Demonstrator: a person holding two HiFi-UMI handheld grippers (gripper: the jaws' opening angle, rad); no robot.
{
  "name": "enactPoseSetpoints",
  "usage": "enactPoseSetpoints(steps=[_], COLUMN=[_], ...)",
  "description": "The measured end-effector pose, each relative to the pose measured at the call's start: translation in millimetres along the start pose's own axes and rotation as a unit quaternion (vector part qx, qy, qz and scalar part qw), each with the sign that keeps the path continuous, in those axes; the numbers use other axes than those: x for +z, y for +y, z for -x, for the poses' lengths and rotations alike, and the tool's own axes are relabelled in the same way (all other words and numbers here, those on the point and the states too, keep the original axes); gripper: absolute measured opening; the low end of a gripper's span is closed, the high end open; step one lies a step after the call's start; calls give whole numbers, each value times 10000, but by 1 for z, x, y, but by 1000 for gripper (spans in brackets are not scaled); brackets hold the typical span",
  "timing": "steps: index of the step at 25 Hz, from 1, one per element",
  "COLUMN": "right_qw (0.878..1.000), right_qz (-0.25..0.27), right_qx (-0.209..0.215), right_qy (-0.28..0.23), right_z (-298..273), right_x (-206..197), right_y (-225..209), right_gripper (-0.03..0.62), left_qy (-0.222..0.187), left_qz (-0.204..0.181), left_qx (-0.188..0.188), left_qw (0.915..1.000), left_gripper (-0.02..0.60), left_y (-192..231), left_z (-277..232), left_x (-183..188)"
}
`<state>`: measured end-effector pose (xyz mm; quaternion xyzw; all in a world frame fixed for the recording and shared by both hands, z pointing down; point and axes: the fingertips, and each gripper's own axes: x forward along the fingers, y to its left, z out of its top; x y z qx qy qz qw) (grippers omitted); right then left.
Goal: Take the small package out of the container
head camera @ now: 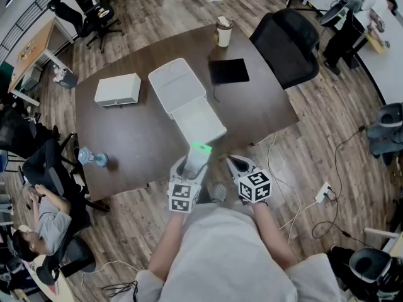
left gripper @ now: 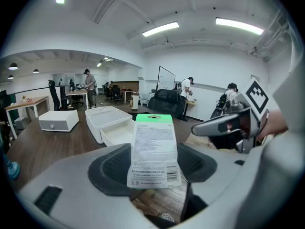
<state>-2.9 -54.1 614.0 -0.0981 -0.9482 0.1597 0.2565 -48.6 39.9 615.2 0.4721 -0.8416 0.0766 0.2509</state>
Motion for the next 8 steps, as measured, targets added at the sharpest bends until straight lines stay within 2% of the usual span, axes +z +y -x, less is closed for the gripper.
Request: enactPoseSetpoints(steps=[8], right_qw=[10000], right_qz=[13], right_qx=[-9], right_qy=[18], right_z=[-4], right_x=[1], right_y=[2], right_gripper=[-3], left_qy=[-23], left_qz=[-12], left_qx=[6], left_qw=[10000], left_gripper=[298], left_y=[5], left_z=[0], left_x=[0])
